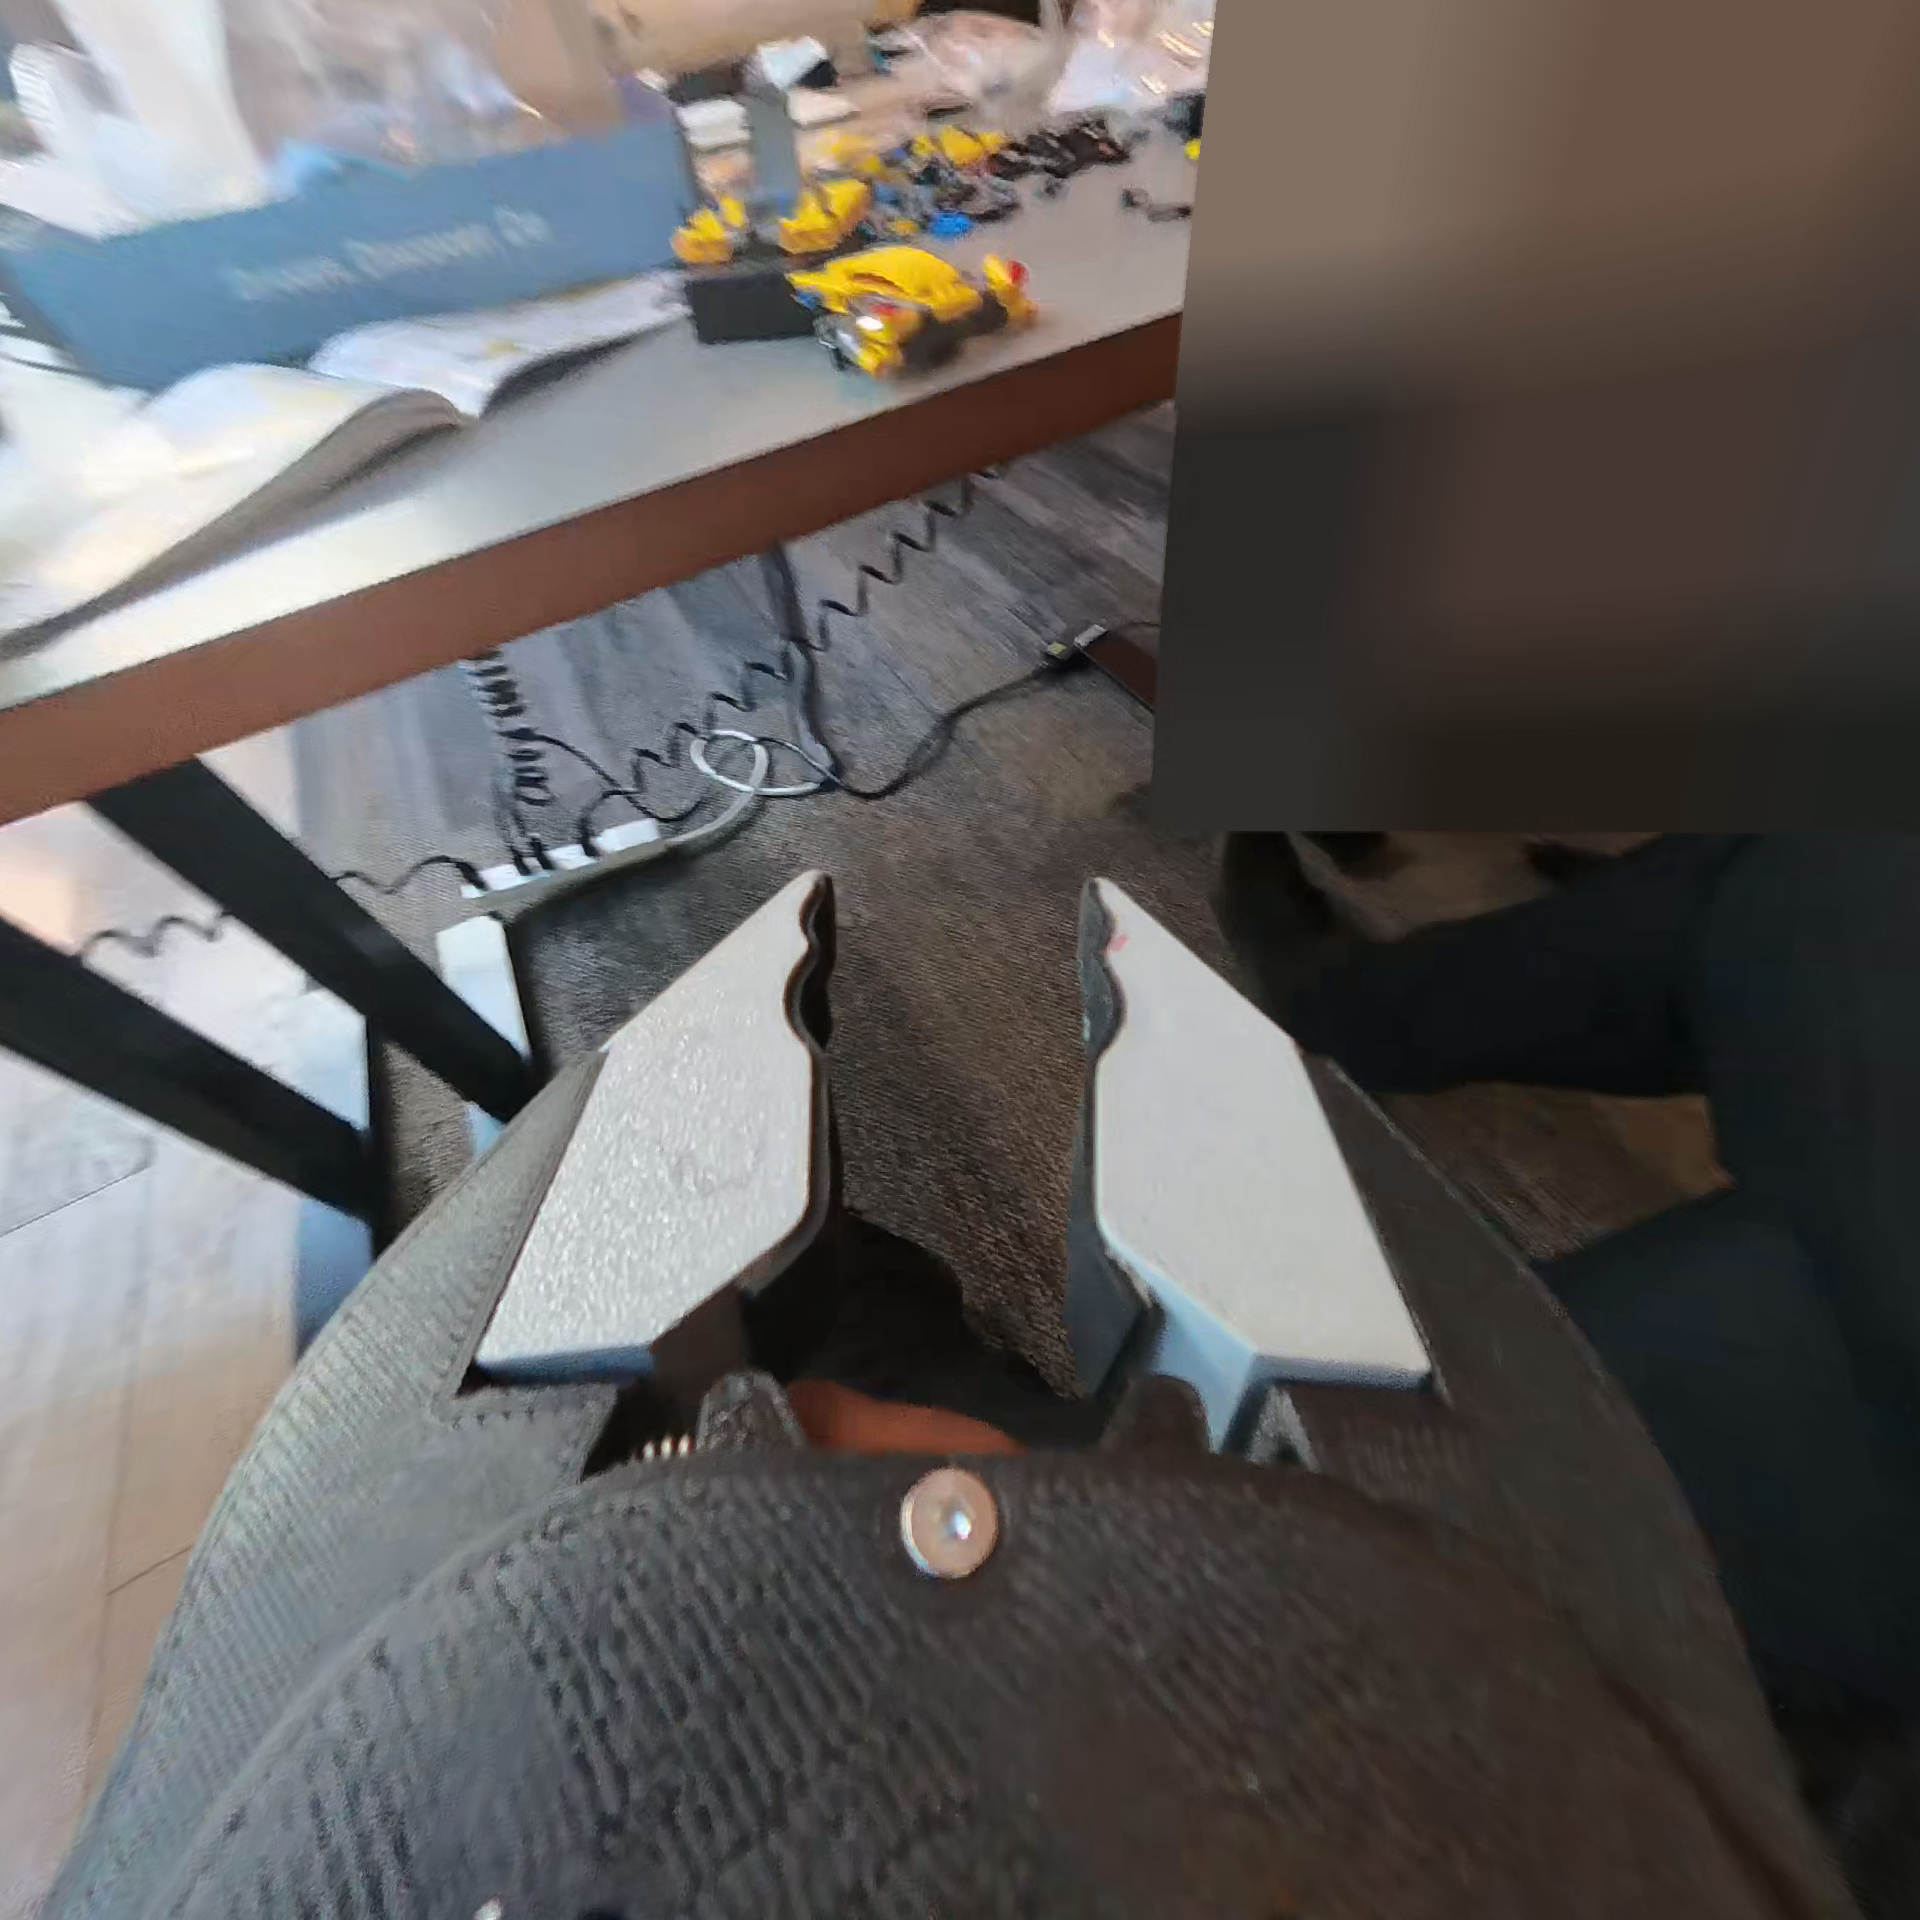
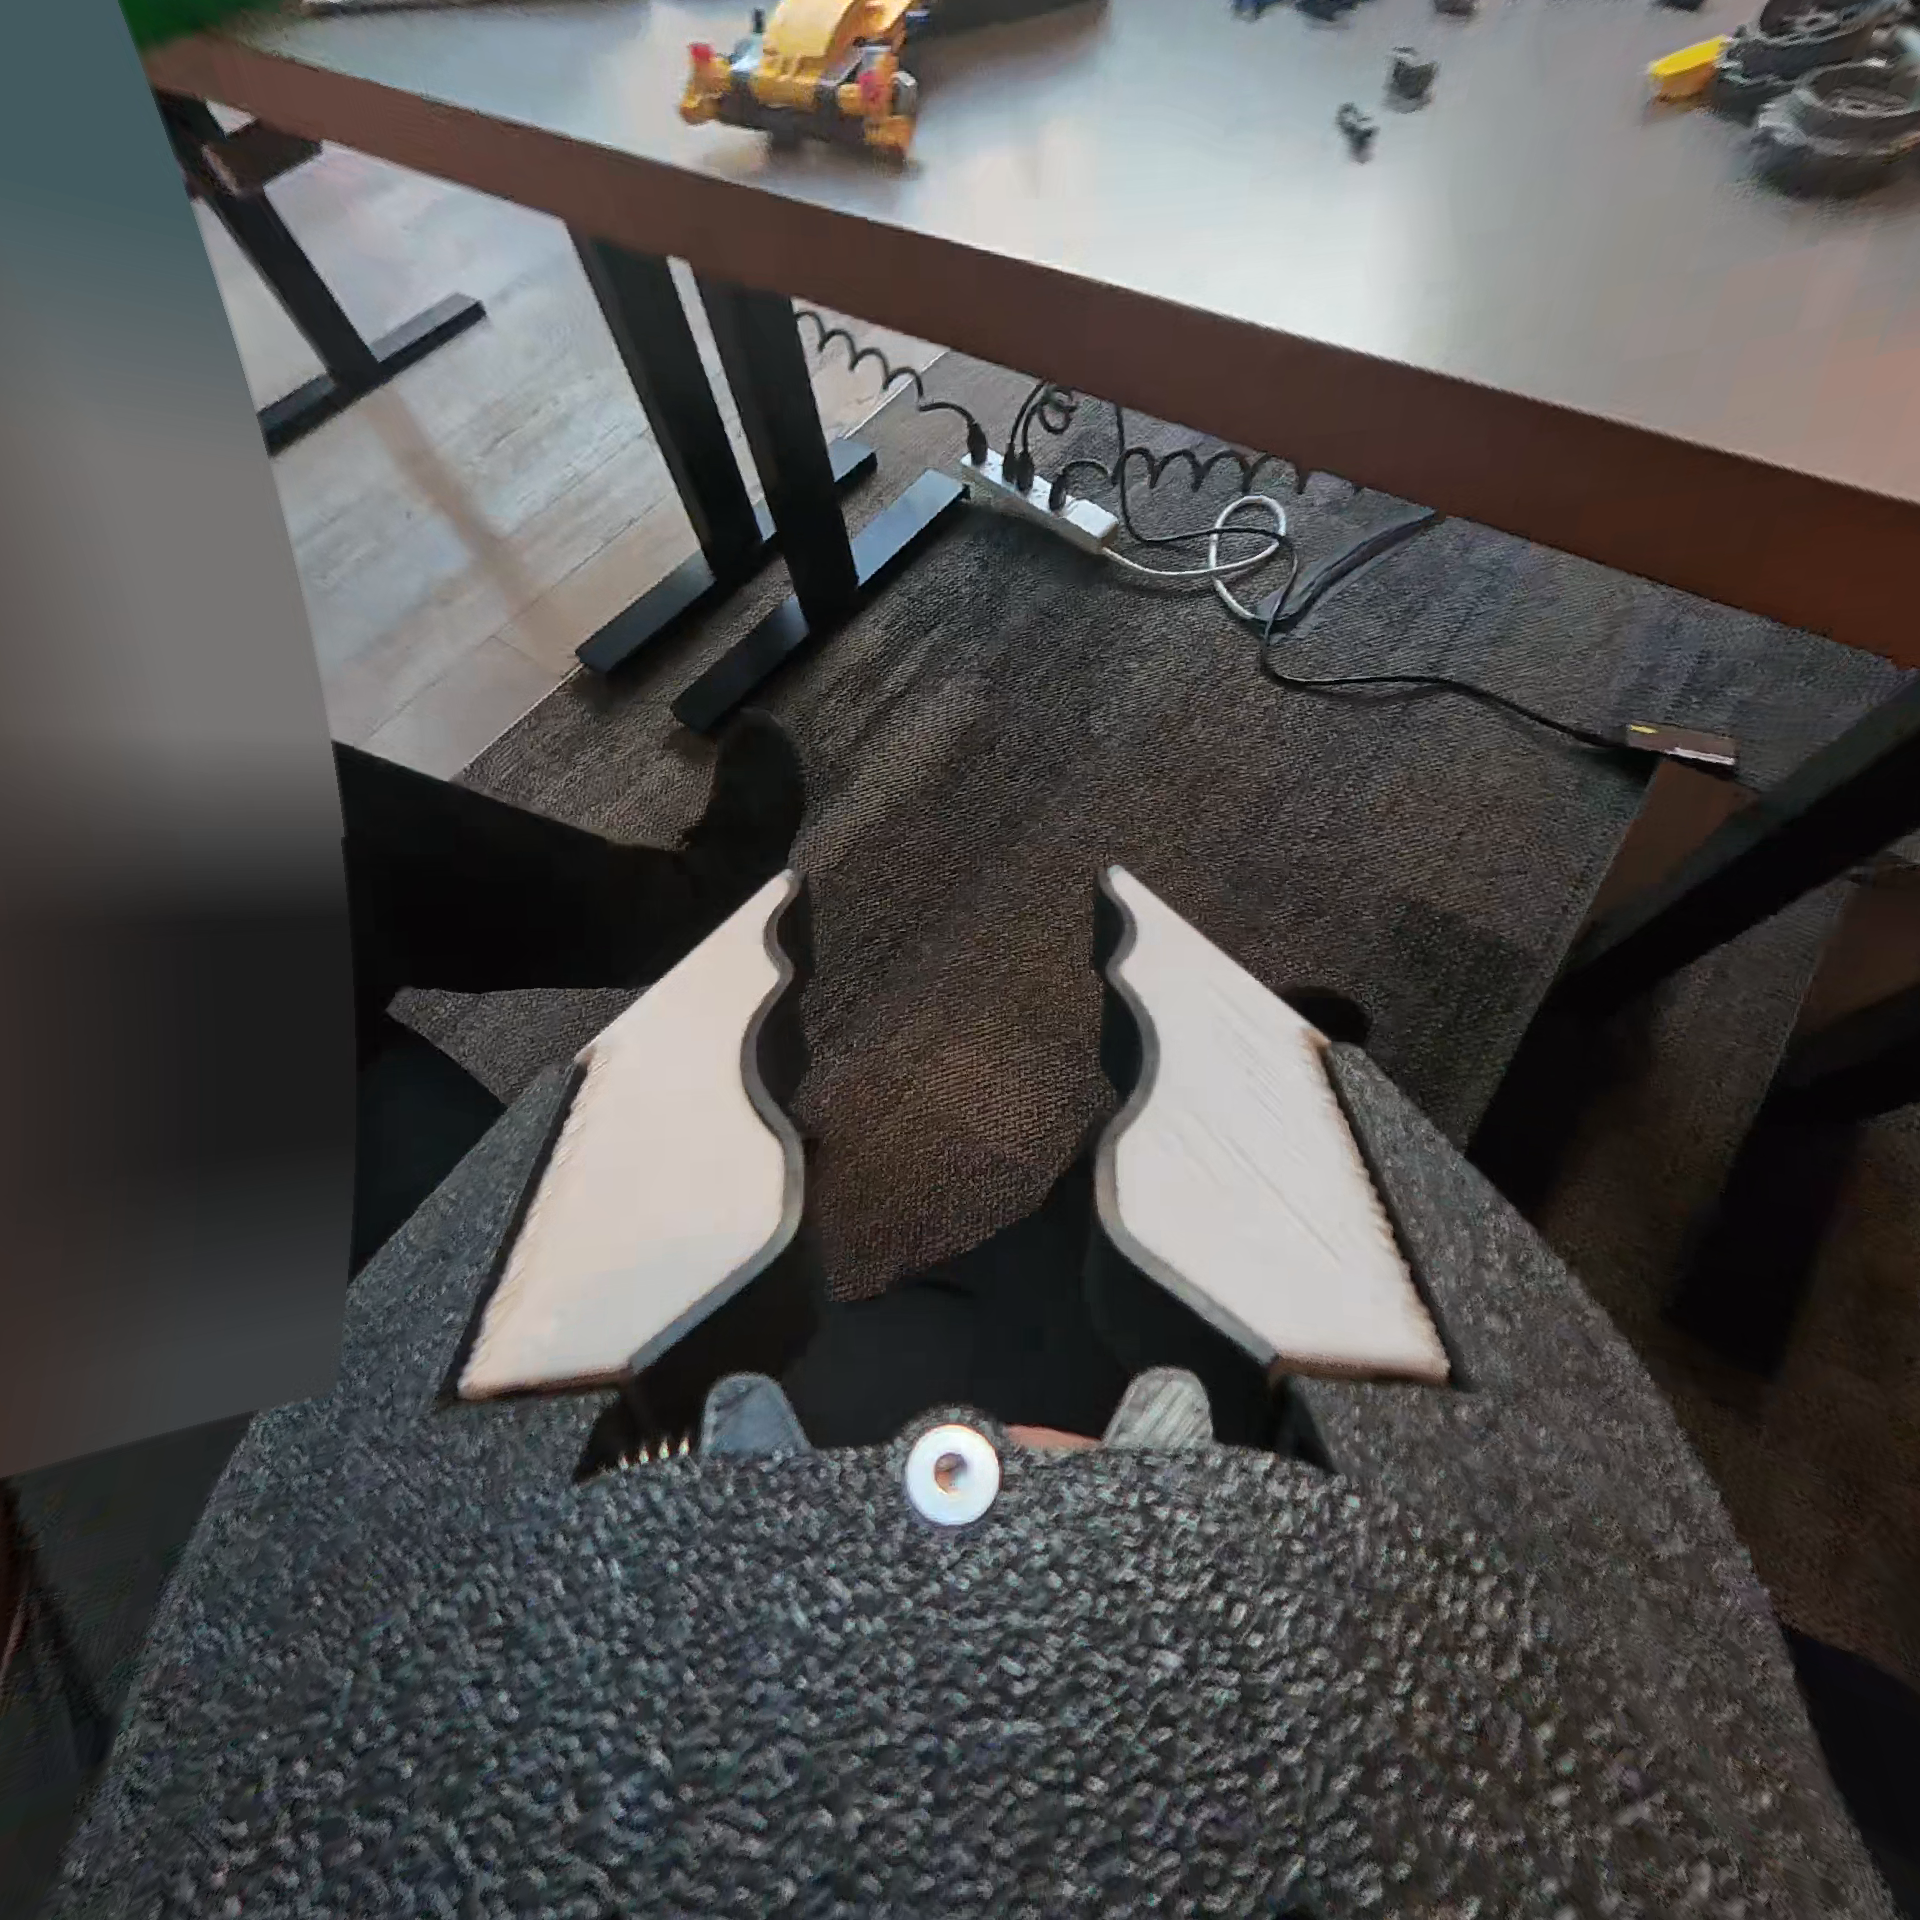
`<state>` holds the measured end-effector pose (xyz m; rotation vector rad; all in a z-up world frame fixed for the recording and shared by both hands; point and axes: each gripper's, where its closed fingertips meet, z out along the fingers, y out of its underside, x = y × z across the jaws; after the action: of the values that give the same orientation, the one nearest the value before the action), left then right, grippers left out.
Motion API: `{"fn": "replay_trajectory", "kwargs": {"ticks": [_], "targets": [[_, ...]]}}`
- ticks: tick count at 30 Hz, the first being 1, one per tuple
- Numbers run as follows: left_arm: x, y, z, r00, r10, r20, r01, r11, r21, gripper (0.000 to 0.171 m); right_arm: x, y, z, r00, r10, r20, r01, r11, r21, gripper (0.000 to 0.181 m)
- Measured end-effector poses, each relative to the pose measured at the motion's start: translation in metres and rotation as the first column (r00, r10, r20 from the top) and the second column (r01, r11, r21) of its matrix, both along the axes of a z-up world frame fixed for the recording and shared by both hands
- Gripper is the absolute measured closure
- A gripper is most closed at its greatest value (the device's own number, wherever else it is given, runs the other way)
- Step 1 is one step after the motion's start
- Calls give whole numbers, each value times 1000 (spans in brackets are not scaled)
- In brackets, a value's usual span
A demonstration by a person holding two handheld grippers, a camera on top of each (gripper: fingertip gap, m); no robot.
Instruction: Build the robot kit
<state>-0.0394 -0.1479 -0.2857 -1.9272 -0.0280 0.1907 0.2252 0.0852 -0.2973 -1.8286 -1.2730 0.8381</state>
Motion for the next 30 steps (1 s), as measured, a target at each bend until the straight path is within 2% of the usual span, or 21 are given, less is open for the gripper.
{"fn": "replay_trajectory", "kwargs": {"ticks": [3,7,10,13,16,20,24,25,27,30], "targets": [[-9,-26,-4,995,93,30,-92,995,-26,115,-23,-15,-12,998,52,40,-53,998,26,128],[-32,-58,-6,979,203,-14,-203,979,-28,117,-63,-25,-32,989,133,61,-135,990,33,127],[-48,-71,-16,967,255,-12,-255,966,-43,121,-112,-24,-38,979,200,-25,-197,976,95,130],[-63,-84,-34,954,299,-22,-299,947,-114,123,-166,-30,-52,963,255,-83,-251,966,60,130],[-87,-101,-36,923,383,-41,-385,915,-123,125,-208,-47,-61,928,366,-76,-361,930,63,134],[-115,-119,-27,880,475,2,-473,876,-92,126,-253,-79,-51,845,531,-68,-528,848,55,134],[-132,-137,-15,835,551,5,-550,834,-52,127,-283,-102,-41,797,602,-49,-600,798,55,134],[-135,-143,-17,820,573,24,-571,819,-59,127,-291,-107,-37,788,613,-67,-610,790,61,134],[-140,-165,-25,755,653,54,-646,756,-106,129,-306,-119,-37,764,640,-81,-636,768,68,135],[-155,-216,-20,631,775,-43,-773,622,-129,131,-328,-143,-45,707,705,-58,-702,709,67,135]]}}
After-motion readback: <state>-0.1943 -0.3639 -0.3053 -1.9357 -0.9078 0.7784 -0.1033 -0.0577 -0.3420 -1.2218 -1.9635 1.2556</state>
